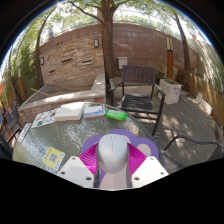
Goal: Arrange mouse
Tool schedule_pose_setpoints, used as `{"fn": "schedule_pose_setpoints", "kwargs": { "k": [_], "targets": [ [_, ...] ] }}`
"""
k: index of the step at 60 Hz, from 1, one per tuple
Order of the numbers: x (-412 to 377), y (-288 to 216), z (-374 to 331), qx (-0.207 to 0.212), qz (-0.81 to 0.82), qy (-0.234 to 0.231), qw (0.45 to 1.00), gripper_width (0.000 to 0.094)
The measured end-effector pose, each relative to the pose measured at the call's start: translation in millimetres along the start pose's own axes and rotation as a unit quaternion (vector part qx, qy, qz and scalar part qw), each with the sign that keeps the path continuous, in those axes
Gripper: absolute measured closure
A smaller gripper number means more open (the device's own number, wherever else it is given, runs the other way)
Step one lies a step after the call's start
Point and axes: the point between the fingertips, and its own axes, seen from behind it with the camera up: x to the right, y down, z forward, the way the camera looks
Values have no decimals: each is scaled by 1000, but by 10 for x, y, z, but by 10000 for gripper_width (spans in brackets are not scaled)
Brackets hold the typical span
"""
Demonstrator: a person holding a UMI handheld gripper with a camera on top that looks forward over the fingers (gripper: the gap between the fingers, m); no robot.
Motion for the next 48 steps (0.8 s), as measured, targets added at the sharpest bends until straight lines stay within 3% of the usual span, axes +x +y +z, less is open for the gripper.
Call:
{"fn": "schedule_pose_setpoints", "kwargs": {
  "k": [4,15,17,21,34,48],
  "targets": [
    [78,142,73,-14,10,-6,1000,567],
    [198,564,182,-48,19,-9,999,393],
    [223,617,179,-45,17,-4,999,315],
    [204,631,108,-41,13,-3,999,62],
    [232,427,-668,-23,-11,30,999,85],
    [58,180,-1994,23,-23,65,997,89]
  ]
}}
